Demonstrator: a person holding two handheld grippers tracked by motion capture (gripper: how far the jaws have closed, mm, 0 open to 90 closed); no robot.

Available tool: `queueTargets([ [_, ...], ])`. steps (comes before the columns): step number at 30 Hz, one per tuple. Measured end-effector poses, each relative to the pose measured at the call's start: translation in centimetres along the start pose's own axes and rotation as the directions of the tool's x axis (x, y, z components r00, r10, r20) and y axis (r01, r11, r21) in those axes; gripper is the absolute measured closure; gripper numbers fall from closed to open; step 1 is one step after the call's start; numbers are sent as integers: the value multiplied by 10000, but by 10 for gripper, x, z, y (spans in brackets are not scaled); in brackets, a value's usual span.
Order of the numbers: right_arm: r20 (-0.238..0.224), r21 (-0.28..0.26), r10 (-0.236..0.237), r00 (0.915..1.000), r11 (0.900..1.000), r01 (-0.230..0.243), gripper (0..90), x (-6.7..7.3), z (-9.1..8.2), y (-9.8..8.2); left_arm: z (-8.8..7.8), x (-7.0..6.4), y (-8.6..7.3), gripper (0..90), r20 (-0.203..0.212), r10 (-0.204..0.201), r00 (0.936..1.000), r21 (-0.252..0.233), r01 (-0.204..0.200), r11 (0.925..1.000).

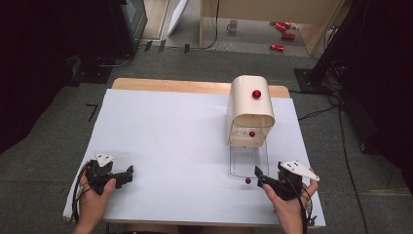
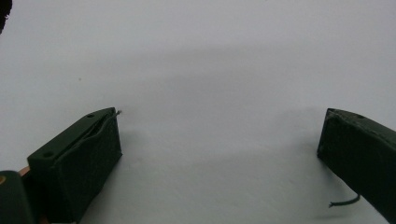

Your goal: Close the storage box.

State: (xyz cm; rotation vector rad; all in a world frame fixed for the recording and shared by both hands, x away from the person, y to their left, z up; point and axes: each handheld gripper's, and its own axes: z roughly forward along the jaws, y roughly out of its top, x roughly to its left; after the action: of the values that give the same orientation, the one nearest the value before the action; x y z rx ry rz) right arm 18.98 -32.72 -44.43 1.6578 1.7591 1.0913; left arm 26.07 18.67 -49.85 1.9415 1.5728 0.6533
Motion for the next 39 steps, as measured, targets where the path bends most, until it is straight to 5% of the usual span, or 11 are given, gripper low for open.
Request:
queueTargets([
  [11,10,521,18,10000,9986,-19,134,7,1,-34,0,0,0,0,2,-1,10000,10,1,10000],
  [23,-106,1326,40,9999,9912,-26,167,17,20,-51,0,0,0,0,0,4,10000,26,-4,10000],
  [26,192,1377,-59,9998,9905,32,244,25,24,-54,0,0,0,0,0,1,10000,20,-1,10000],
  [30,344,1263,-81,9994,9920,37,458,30,23,-54,0,0,0,0,0,1,10000,16,-1,10000],
  [34,-174,1151,-33,9998,9933,53,645,33,22,-55,0,0,0,0,1,-4,10000,18,4,10000],
  [39,-597,943,68,9982,9955,-12,747,36,19,-52,0,0,0,0,-1,2,10000,15,-2,10000],
])
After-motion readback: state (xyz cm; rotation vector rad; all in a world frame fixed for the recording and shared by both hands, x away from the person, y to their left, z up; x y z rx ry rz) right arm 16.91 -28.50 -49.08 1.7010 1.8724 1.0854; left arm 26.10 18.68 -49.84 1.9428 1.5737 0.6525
